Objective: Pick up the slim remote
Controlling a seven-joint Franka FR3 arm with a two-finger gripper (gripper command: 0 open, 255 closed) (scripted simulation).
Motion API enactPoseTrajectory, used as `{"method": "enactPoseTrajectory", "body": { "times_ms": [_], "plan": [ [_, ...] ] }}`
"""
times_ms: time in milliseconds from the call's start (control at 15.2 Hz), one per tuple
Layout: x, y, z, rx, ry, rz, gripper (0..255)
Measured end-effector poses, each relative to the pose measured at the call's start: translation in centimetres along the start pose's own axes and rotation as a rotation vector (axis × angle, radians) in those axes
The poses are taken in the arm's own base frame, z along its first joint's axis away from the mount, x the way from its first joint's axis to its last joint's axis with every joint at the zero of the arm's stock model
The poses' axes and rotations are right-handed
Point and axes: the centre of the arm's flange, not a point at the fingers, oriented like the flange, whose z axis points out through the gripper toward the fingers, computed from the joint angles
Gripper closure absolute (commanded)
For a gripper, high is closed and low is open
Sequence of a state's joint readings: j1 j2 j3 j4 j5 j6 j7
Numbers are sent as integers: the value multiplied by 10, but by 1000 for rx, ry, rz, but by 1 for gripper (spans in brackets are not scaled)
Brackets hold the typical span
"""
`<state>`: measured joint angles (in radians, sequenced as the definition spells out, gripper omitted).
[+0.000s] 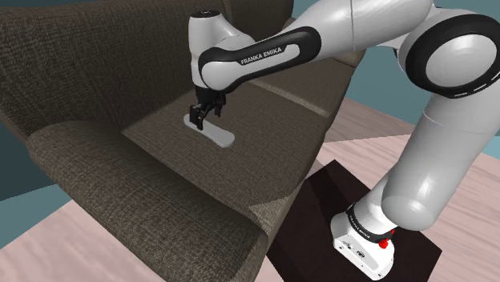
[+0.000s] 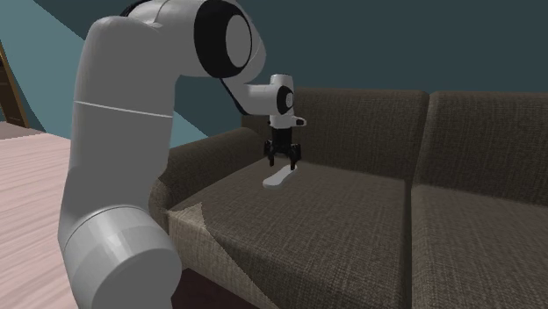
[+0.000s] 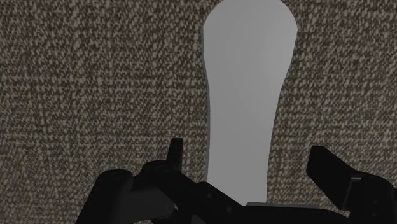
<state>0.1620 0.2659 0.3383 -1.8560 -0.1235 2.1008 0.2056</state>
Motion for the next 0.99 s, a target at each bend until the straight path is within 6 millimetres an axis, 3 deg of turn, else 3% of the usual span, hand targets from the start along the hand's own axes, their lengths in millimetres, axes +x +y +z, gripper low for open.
{"method": "enactPoseTrajectory", "body": {
  "times_ms": [396, 462, 990],
  "plan": [
    [1, -2, 31, -1, -1, -2, 0],
    [1, -2, 33, -1, -1, -2, 255],
    [2, -3, 34, -1, 1, -3, 255]
  ]
}}
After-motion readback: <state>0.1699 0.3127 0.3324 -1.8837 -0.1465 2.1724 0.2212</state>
